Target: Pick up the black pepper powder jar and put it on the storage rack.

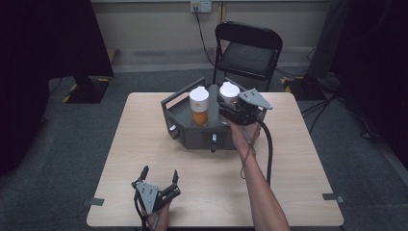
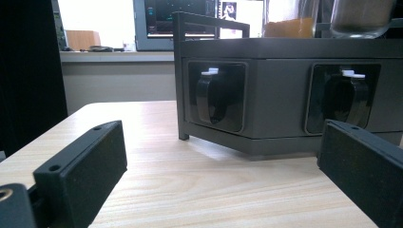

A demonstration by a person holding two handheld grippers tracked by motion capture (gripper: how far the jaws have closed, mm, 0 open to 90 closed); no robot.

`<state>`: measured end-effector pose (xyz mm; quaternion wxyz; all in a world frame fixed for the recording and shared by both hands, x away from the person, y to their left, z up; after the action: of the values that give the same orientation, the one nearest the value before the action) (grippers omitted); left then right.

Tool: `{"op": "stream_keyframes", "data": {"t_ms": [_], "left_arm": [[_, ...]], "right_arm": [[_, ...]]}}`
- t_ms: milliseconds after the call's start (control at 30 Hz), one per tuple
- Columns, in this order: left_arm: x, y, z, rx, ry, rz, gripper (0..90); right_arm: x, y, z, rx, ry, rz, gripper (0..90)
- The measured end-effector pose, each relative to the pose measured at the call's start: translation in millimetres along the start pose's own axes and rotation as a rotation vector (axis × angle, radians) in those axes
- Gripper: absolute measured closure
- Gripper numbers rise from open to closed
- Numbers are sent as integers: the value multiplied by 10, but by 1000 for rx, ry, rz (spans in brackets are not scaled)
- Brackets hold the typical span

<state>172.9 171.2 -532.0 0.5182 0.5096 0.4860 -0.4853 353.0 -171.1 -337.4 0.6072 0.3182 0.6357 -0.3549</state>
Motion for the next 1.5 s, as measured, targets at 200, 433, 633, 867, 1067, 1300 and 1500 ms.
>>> {"op": "stream_keyframes", "data": {"t_ms": [200,433,633,867,1067,1300,1500], "left_arm": [[0,0,-1,0,0,0,16],[0,0,-1,1,0,0,16],[0,0,-1,1,1,0,15],[1,-3,0,0,1,0,15],[0,-3,0,-1,1,0,15],[0,-3,1,-1,0,0,16],[0,-4,3,-3,1,0,15]], "right_arm": [[19,63,13,2,11,-28,301],[36,85,-6,2,7,-39,300],[48,93,-18,1,2,-46,300],[90,99,-31,6,-5,-47,300],[74,90,8,-5,16,-54,299],[101,88,1,-3,15,-45,298],[106,79,20,-12,22,-43,292]]}}
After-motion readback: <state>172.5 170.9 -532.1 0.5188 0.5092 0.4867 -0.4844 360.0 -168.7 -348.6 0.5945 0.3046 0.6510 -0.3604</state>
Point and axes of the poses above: each handheld gripper's, and its own axes: y roughly forward along the jaws, x roughly out of its underside, z roughly to its right, the point moved 2 cm from there along y, roughly forward along the jaws, and after that the axes turned 9 degrees about -x, right-handed, at the moved point
